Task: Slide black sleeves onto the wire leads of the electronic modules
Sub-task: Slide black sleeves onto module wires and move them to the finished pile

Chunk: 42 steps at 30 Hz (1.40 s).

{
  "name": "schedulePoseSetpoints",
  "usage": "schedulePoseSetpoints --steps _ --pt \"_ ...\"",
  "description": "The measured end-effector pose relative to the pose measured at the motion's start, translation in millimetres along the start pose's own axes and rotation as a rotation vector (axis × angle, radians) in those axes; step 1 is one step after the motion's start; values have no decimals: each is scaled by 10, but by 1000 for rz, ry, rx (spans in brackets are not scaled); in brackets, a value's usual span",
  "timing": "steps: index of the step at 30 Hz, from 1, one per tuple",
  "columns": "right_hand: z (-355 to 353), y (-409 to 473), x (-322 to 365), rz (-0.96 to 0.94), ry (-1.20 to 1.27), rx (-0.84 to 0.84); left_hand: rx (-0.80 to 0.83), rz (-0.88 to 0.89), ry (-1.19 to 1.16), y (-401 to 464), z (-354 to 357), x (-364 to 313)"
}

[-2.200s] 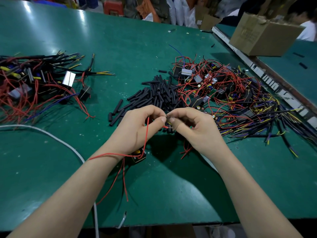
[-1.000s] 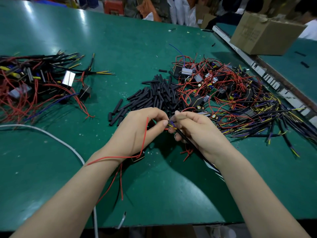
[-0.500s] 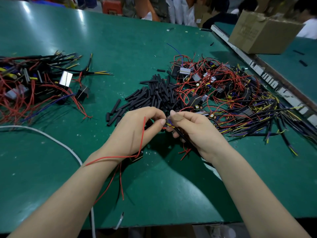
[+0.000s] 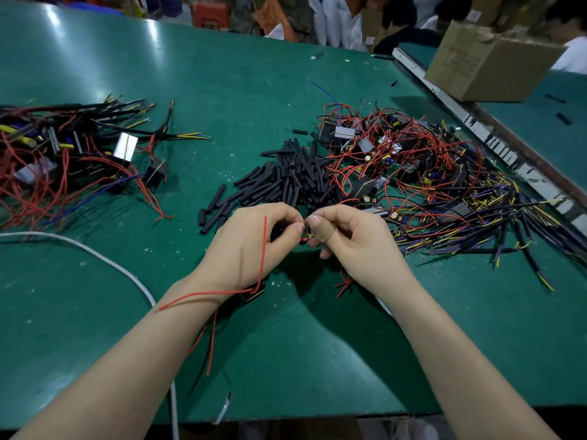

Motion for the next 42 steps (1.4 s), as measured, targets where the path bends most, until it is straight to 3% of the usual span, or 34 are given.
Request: schedulePoseSetpoints --steps 2,7,11,20,34,42 --pt "-1 -6 24 -12 -3 -15 -10 45 75 15 -51 10" --pt "30 5 46 75 163 -68 16 54 -28 31 -41 45" --pt "-10 21 32 118 154 -122 -20 76 4 52 -44 82" --pt "-2 2 -9 28 -21 -67 -99 96 126 50 -3 102" --pt "69 -1 -4 -140 -275 -26 10 -2 99 93 18 135" --pt "68 18 4 66 110 -151 -15 -69 3 97 7 139"
Point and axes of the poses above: each hand's wrist, its own y-axis towards the middle knuckle, its own z-axis out of the palm, x = y × z, the point moved 1 cm from there along y, towards the middle knuckle, and after that the axes turned 15 degrees about -z, right-handed, at the moved point
